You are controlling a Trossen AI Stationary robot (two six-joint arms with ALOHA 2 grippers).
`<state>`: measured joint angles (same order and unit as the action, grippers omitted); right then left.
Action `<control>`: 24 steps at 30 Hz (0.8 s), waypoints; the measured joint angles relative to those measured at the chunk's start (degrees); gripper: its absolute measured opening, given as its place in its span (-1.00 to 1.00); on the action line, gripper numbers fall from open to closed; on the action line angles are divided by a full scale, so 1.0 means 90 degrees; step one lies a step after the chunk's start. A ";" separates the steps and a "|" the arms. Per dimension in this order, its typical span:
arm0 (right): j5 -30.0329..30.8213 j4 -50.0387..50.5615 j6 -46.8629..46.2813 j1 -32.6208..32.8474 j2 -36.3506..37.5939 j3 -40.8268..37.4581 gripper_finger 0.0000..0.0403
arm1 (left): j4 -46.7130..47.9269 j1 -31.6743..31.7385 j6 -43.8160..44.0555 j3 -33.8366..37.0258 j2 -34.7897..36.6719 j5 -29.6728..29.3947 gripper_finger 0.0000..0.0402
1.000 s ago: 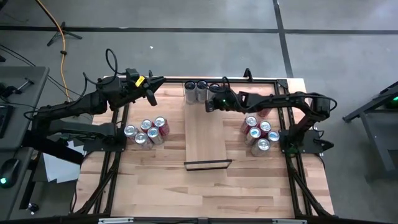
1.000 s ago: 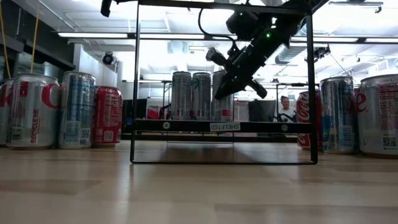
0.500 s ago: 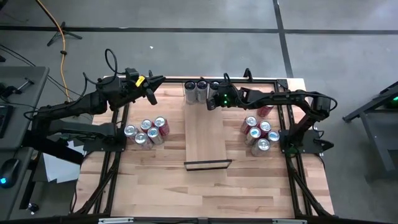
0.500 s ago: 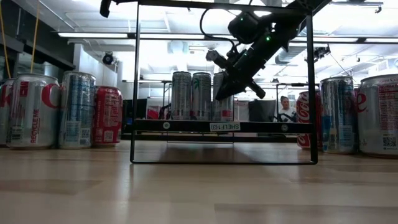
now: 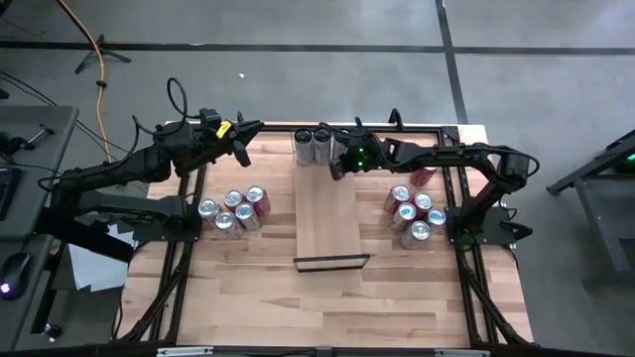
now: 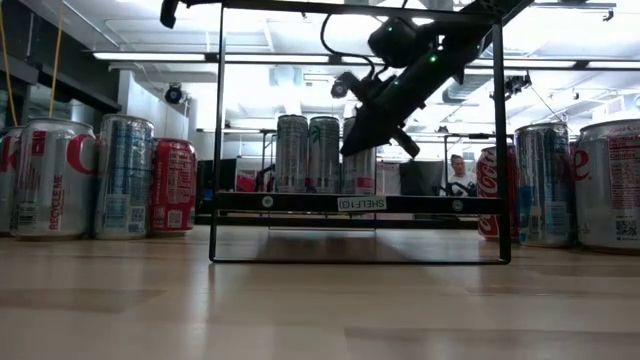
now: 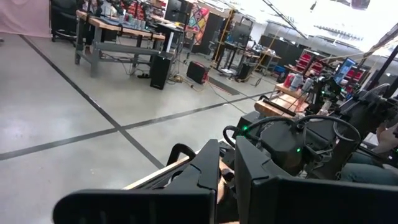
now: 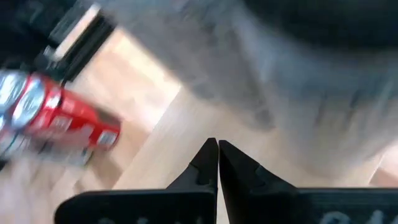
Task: Place canned beverage on shelf
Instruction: Put the left red/white soda can on the shelf
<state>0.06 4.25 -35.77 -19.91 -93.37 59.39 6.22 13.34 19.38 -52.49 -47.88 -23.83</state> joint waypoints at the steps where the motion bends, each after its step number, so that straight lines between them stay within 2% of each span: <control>1: -0.0148 0.0049 0.0072 0.0036 0.0048 -0.0002 -1.00 | 0.0000 0.0000 0.0005 0.0000 0.0000 0.0003 -1.00; 4: -0.0548 0.0610 0.0483 0.0177 0.0436 -0.0004 -1.00 | 0.0014 0.0000 0.0060 0.0005 0.0021 0.0194 -1.00; 7: -0.0560 0.1502 0.0887 0.0393 0.1099 -0.0004 -1.00 | 0.0044 0.0000 0.0125 0.0005 0.0046 0.0520 -1.00; 11: -0.0058 0.2609 0.1429 0.0788 0.2136 -0.0016 -1.00 | 0.0041 -0.0002 0.0136 0.0005 0.0066 0.0893 -1.00; 14: 0.0158 0.2685 0.1559 0.1047 0.2993 -0.0212 -1.00 | 0.0053 -0.0006 0.0120 0.0005 0.0063 0.1025 -1.00; 19: 0.0185 0.1649 0.1671 0.1360 0.4400 -0.1030 -1.00 | 0.0017 -0.0149 0.0091 0.0005 0.0063 0.1089 -1.00; 24: 0.0116 -0.0730 0.1699 0.1471 0.5246 -0.2069 -1.00 | -0.0286 -0.0477 -0.0280 0.0005 0.0051 0.1423 -1.00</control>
<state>1.10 -2.31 -20.48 -6.67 -46.16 40.77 3.65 9.05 16.86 -52.45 -47.42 -11.03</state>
